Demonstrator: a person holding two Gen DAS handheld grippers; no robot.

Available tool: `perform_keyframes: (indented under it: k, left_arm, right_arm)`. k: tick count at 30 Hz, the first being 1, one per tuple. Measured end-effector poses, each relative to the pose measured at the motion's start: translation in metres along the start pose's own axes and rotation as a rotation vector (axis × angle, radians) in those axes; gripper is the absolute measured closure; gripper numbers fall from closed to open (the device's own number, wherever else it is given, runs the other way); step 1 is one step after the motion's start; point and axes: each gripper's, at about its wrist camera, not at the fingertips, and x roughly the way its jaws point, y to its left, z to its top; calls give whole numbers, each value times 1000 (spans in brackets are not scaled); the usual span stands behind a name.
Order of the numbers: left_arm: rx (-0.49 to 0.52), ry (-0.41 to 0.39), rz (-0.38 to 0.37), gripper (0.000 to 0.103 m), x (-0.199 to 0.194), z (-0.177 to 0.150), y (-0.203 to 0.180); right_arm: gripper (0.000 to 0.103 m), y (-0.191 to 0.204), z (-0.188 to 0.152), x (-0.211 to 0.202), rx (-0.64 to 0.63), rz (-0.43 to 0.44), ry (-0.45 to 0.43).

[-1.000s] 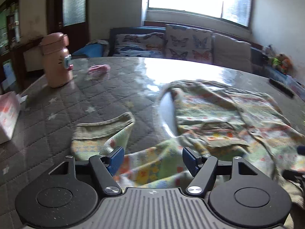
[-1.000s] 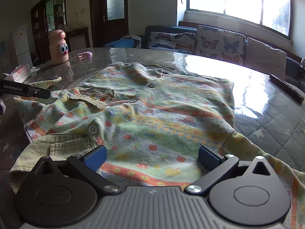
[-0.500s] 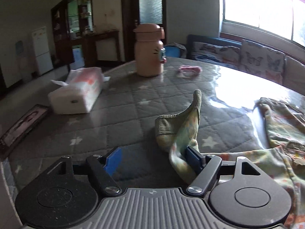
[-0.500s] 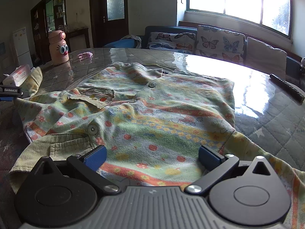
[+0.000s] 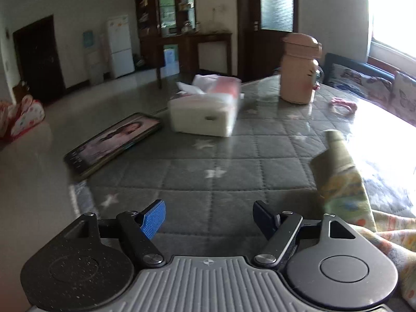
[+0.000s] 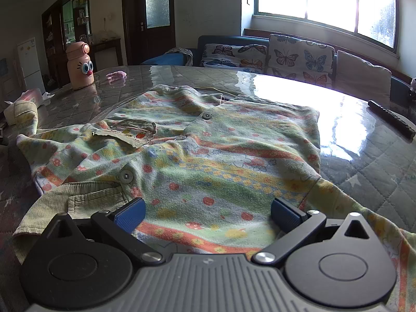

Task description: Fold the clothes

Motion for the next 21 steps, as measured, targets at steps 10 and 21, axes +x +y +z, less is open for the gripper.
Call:
perform_keyframes:
  k: [10,21]
  left_arm:
    - [169,-108,-204,2,-27,9,-55]
    - [416,-90,-112,0,18,13,-136]
  right_arm:
    - [0,0,0,0,1,1,0]
    - [0,-1,0,0,2,1,0]
